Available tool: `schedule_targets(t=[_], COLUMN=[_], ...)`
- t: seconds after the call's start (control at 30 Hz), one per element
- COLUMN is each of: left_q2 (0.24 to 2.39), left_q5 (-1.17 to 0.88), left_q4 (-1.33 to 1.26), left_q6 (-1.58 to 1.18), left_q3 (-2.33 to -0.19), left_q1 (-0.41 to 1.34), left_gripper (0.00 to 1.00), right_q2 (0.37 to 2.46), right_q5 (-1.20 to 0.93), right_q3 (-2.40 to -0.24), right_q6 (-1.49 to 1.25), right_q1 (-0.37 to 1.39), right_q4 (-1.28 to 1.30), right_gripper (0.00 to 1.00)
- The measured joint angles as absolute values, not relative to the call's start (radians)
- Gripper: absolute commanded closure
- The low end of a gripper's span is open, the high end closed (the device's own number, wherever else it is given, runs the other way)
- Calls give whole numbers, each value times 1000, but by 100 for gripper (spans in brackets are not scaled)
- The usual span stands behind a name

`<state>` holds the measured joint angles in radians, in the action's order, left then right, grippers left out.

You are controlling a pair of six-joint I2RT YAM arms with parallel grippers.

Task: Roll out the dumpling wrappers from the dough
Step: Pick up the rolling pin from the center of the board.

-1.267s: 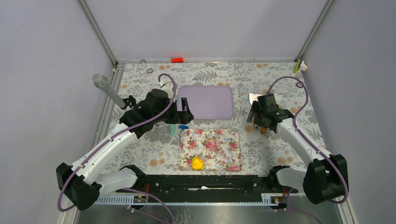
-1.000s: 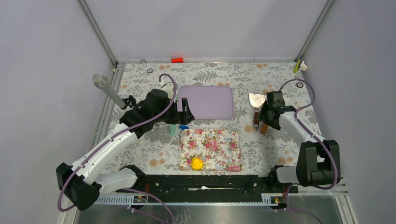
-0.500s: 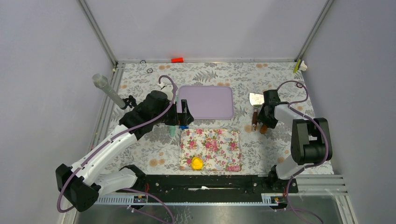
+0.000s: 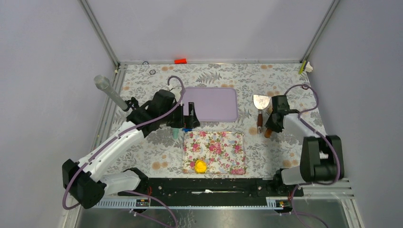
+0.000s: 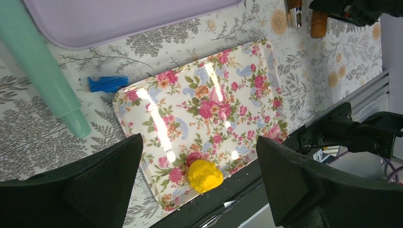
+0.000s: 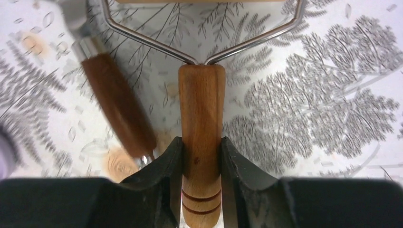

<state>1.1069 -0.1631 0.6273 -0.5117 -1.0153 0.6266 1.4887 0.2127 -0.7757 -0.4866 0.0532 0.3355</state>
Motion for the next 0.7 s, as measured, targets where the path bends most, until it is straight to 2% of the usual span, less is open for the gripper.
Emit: schedule_targets(t=[0.27,0.5,0.6,0.7], left_q2=[1211,1253,1280,1327], left_q5=[-252,-395,-471,-543], left_q4=[660,631,606,598], left_q6=[-516,-567,-605,-629], left_q3=[-1129,-1237,-1244,-1257], left_q1=[613,503,456,437], left_gripper=[1,1,1,1], right_q2=[1146,1079,1080,1081], right_q5=[106,-107,-164,-220], right_q3=[-778,-862,-888,-918], right_q6=[-477,-478,-466,-429], right_q1=[52,74,173,348], right_q4=[466,517,522,506], right_gripper=[100,100,100,100])
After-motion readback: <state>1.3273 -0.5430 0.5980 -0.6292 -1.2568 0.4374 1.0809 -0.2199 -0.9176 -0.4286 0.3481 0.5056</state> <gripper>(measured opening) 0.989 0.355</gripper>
